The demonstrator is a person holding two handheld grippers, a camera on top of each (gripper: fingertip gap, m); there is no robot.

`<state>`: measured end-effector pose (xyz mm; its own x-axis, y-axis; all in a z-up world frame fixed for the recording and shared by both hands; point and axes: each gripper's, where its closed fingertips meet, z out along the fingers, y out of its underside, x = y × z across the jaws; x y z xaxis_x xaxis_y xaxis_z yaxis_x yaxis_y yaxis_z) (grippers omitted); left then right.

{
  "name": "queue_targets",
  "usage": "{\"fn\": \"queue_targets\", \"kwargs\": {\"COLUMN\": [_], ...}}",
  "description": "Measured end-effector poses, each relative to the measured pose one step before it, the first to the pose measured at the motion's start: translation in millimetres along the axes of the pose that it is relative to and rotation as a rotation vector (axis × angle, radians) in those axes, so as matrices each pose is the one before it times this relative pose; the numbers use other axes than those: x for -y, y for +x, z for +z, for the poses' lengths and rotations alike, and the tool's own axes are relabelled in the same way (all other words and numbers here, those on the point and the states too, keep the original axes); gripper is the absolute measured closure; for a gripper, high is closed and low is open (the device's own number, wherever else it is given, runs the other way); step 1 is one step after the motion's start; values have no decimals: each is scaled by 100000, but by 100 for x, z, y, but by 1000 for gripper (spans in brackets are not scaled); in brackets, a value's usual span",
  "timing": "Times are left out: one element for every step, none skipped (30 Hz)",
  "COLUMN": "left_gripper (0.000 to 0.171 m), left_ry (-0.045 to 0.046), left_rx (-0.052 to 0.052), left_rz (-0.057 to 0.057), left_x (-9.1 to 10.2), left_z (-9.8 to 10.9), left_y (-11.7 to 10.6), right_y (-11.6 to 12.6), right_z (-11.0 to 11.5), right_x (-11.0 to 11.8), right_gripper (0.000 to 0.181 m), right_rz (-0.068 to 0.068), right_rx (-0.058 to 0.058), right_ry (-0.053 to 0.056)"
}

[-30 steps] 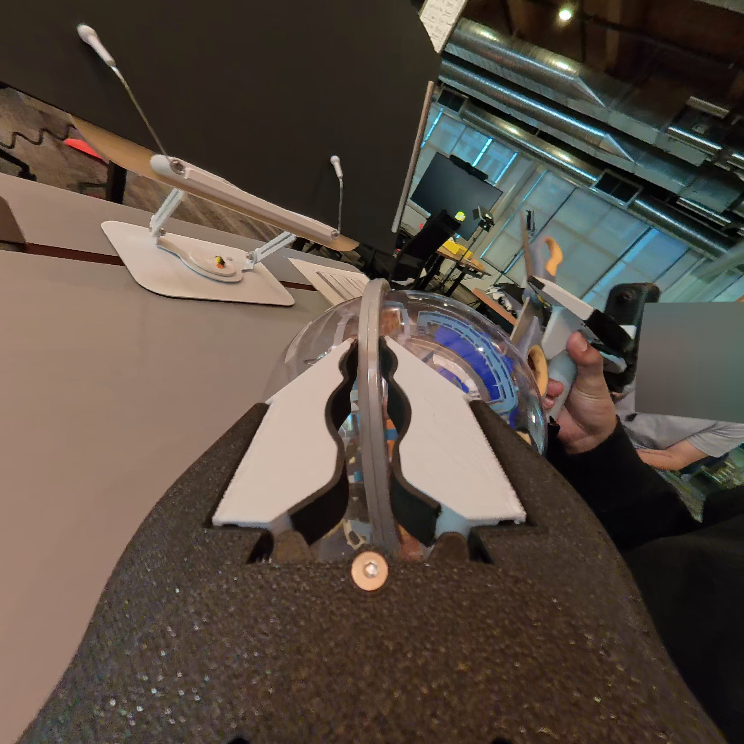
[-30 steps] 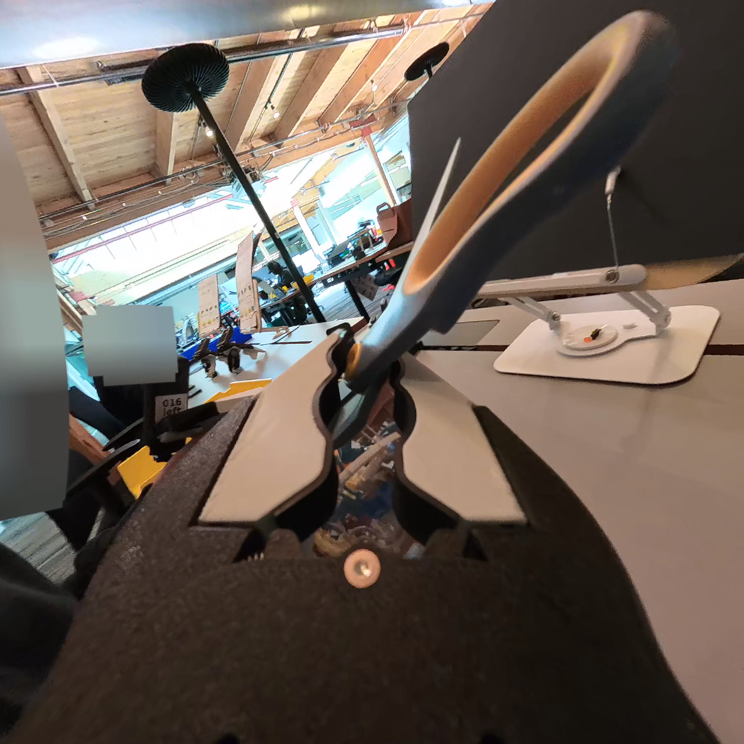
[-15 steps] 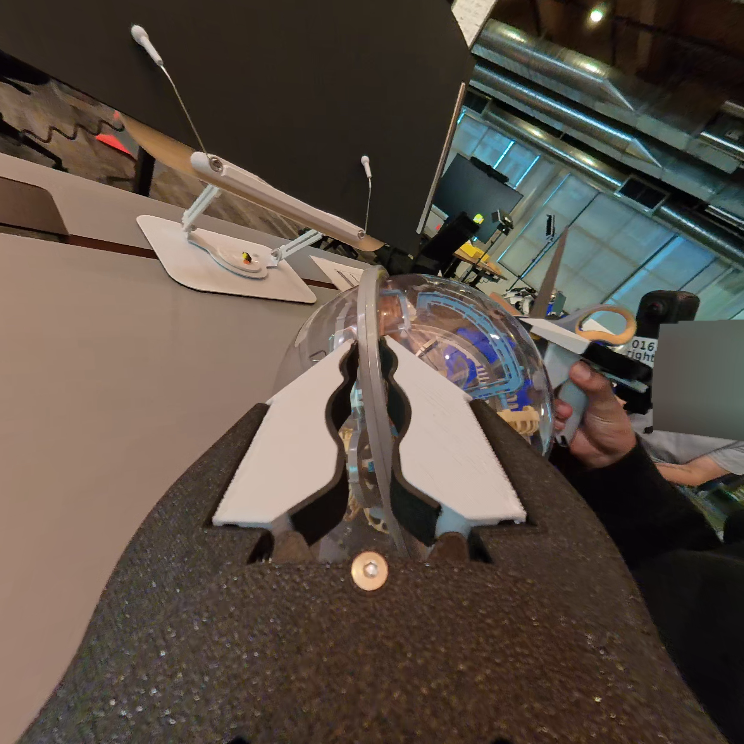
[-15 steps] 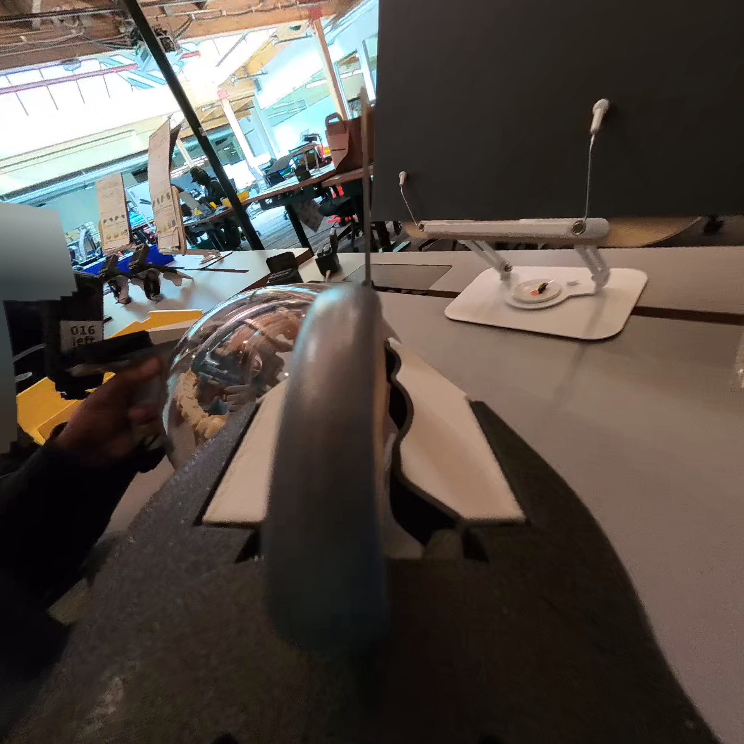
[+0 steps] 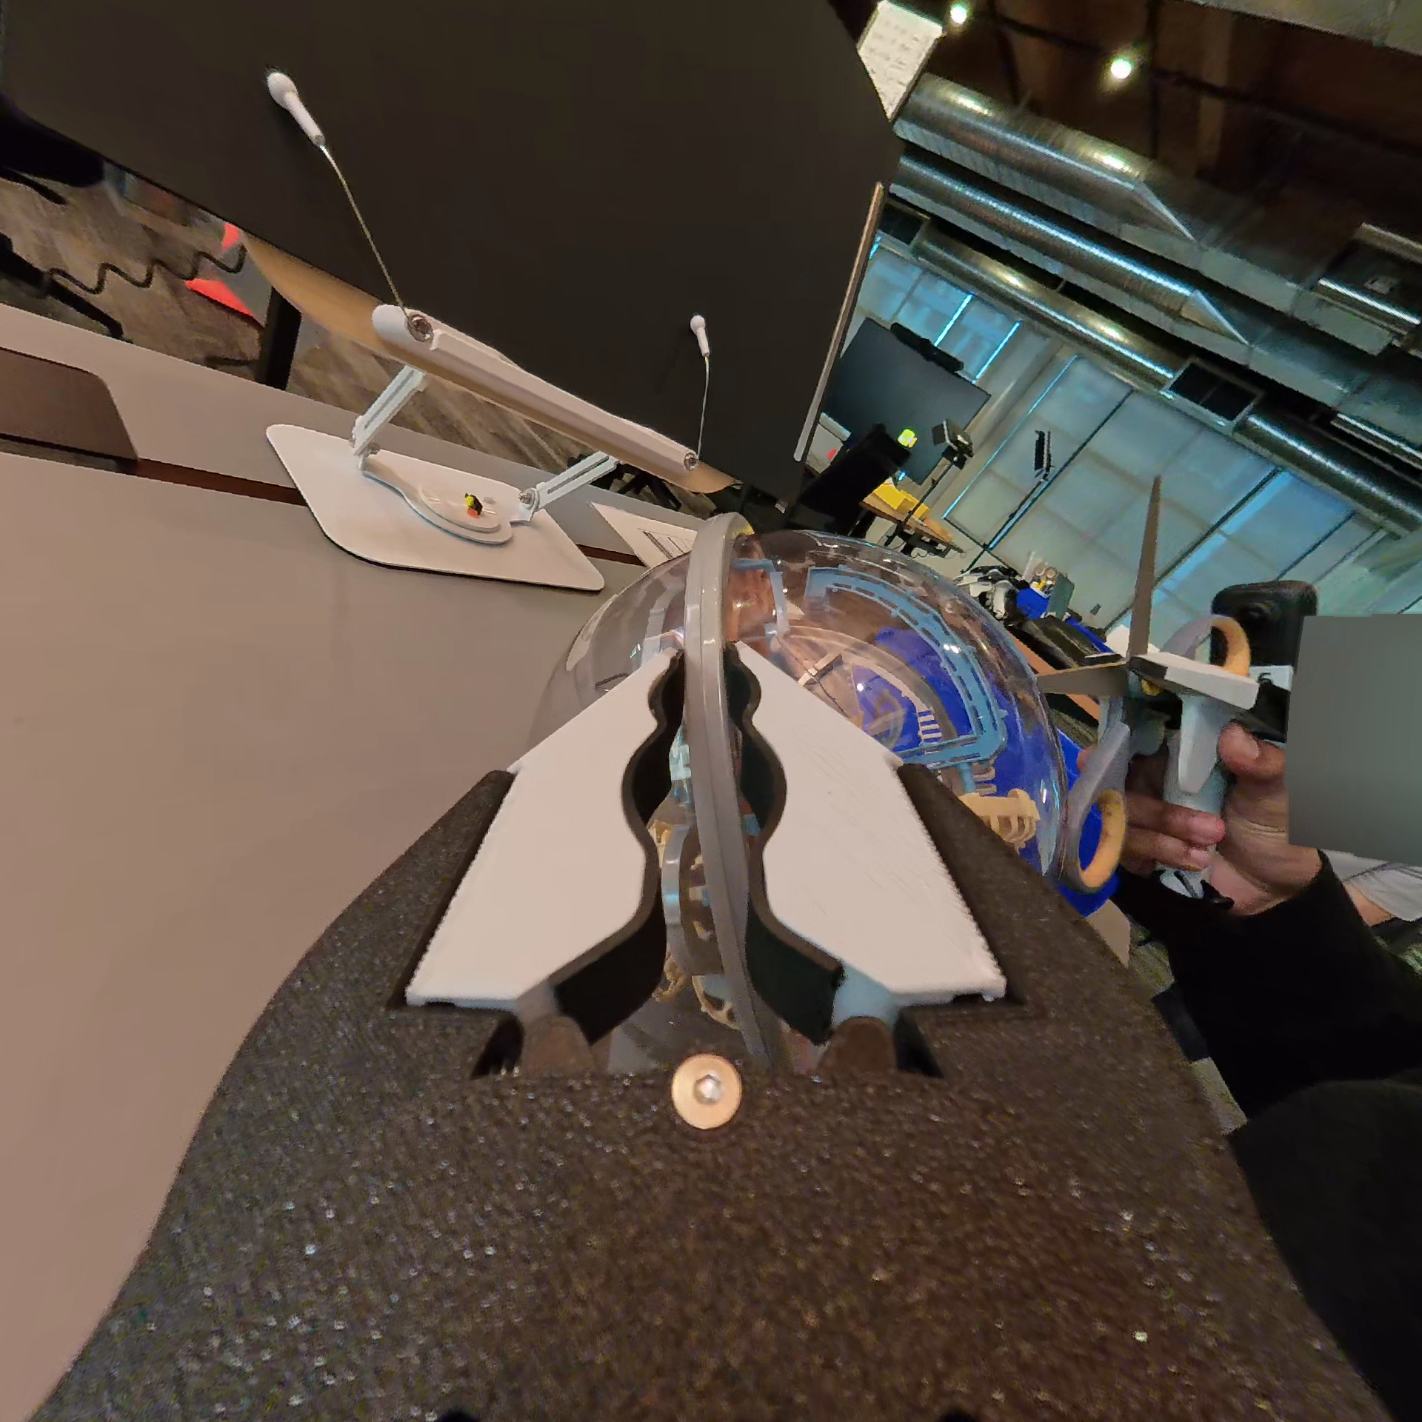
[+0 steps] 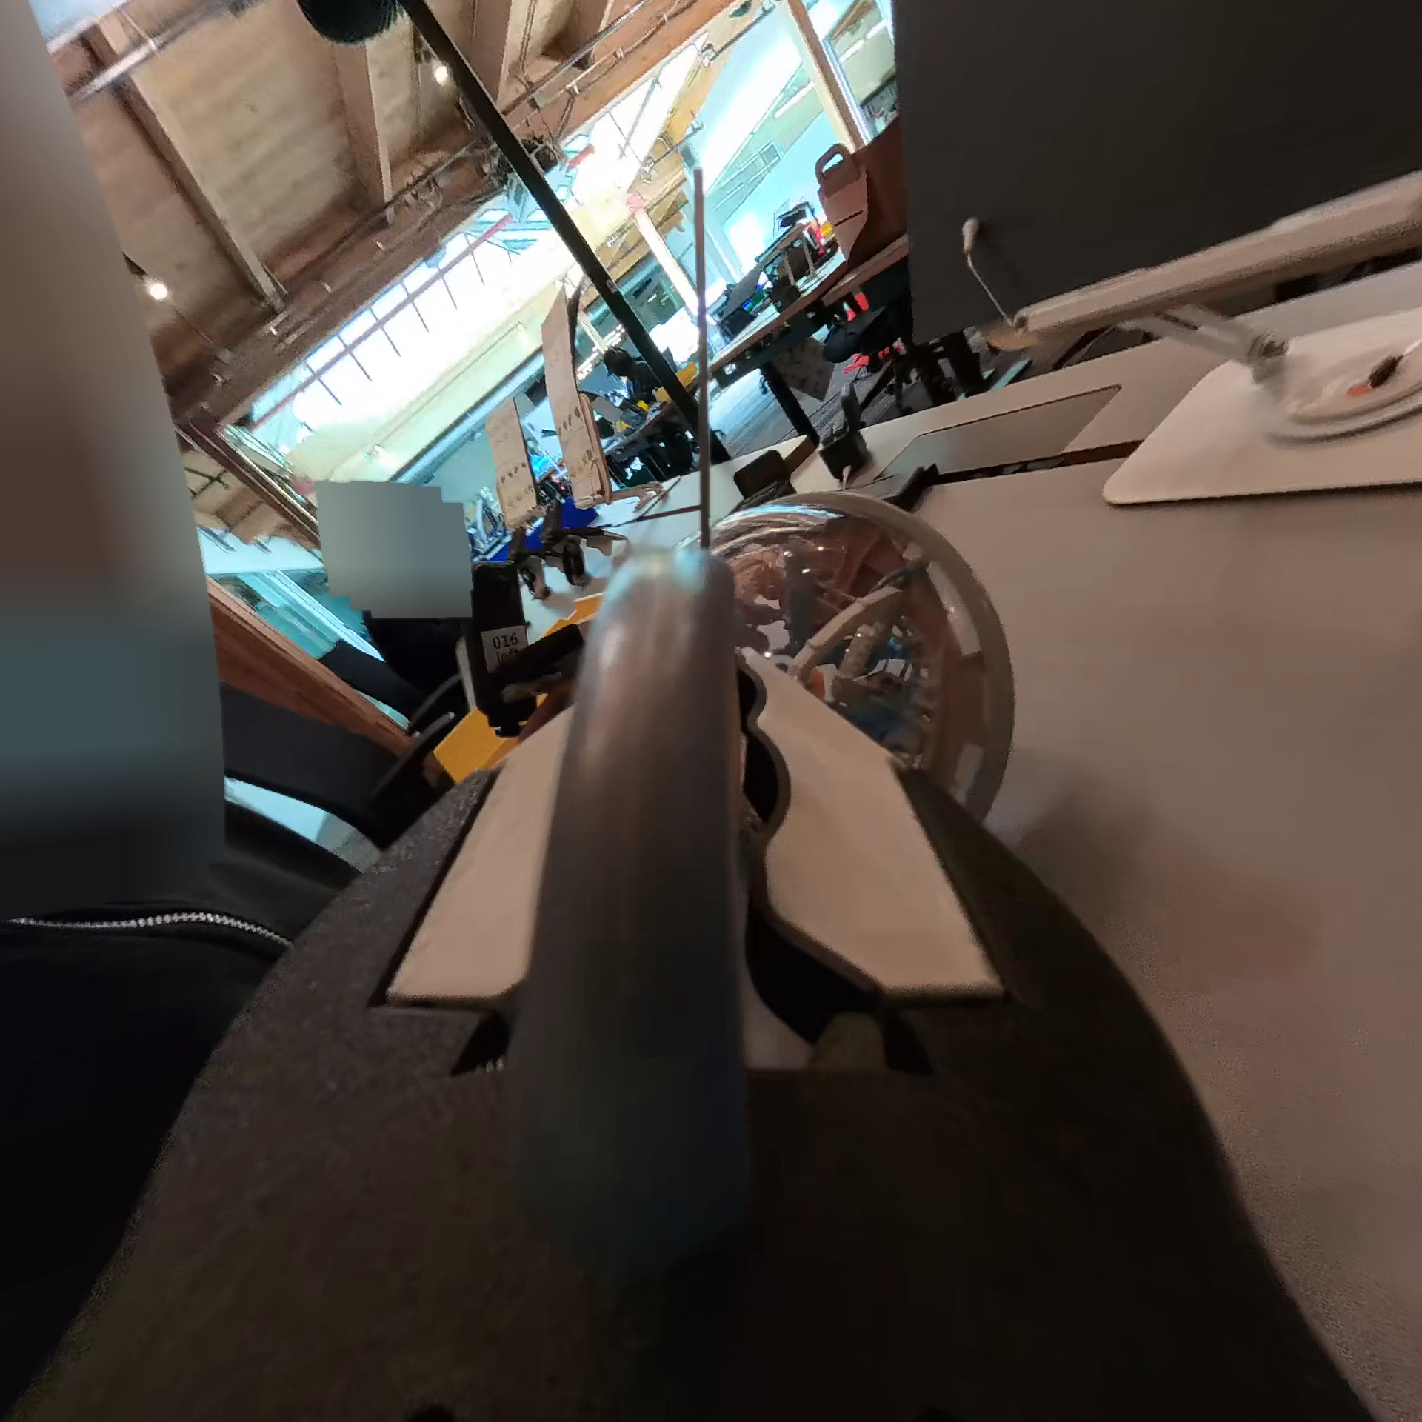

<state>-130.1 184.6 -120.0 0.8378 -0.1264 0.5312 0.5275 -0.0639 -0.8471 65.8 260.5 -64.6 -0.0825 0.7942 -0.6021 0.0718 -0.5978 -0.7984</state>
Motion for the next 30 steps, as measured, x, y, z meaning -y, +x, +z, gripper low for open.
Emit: {"fn": "queue_targets", "kwargs": {"left_gripper": [162, 162, 162, 162, 162, 162, 162, 162, 162, 162, 162, 162, 162, 162, 162, 162, 162, 162, 162, 162, 162, 163, 162, 162, 163, 163, 163, 162, 162, 163], "left_ry": [-39, -97, -44, 118, 258, 282, 282, 278, 268, 188, 164, 144, 180, 189, 185, 178, 209, 149, 103, 67, 17, -83, -151, -199, -112, -23, 164, 190, 204, 315], "left_rx": [421, 549, 208, -227, -370, -632, -615, -611, -718, -714, -473, -432, -597, -748, -973, -1134, -920, -730, -537, -506, -402, -203, -116, -141, -431, -401, -309, -338, -343, -541], "left_rz": [525, 707, 571, 226, -312, -641, -684, -459, -180, -80, -221, 161, 185, 15, -297, -245, -496, -208, 18, 22, -55, 30, 336, 268, 344, 209, 381, 318, 189, -85], "left_x": [0, -24, 2, -25, -18, -12, -22, -10, -6, 4, 15, -17, 13, -49, -30, -5, -23, -17, 9, 0, -15, -15, -1, -21, -13, 4, 29, 11, -2, -10], "left_z": [-38, -28, -45, -94, -3, -31, -39, -61, -26, 4, 64, 35, -38, 18, -56, -9, -27, -30, 1, -37, 53, -22, -7, -12, -29, -10, 28, 53, 7, 16], "left_y": [104, 25, -81, 66, -50, 27, 46, 29, -3, 105, 91, 69, 132, 54, 159, 113, 102, 15, 47, 110, 60, 90, 54, 140, 166, 220, 212, 139, 164, 134], "right_y": [323, 365, 283, 233, 175, 81, 86, 57, 95, 29, 68, 50, 55, 27, 13, 29, 56, 31, 68, 146, 156, 72, 63, 53, 77, 91, 92, 102, 103, 47], "right_z": [21, -10, -43, -74, -105, -17, -25, -68, -32, -71, -264, -70, -74, -98, -141, -140, -144, -118, -100, -57, -82, -74, -97, -93, -140, -122, -132, -109, -119, -156], "right_x": [-150, -62, 17, -9, -20, -75, -77, -77, -49, -23, -42, -63, -98, -129, -174, -156, -143, -147, -159, -108, -151, -102, -73, -84, -74, -60, -92, -68, -77, -106], "right_gripper": [167, 166, 166, 166, 166, 166, 164, 164, 164, 164, 164, 164, 164, 164, 164, 164, 164, 163, 163, 163, 163, 163, 162, 163, 163, 163, 165, 165, 162, 162], "right_rz": [1661, 478, 1520, 1478, 1187, 1556, 1769, 1869, 1600, 1361, 1386, 1519, 1782, 2048, 2394, 2173, 1905, 2113, 2170, 2142, 1487, 1398, 954, 143, 345, 497, 704, 648, 936, 1080], "right_rx": [-399, -1002, -650, -463, -63, 321, 547, 694, 317, -23, 59, 120, 225, 408, 659, 528, 454, 525, 584, 447, 306, 150, -130, -325, -608, -631, -546, -505, -304, -123], "right_ry": [-102, 206, 360, 23, -33, -1, -178, -199, 2, 187, 193, 327, 405, 355, 78, 235, 454, 419, 329, 622, 875, 645, 663, 479, 396, 402, 279, 477, 515, 127]}}
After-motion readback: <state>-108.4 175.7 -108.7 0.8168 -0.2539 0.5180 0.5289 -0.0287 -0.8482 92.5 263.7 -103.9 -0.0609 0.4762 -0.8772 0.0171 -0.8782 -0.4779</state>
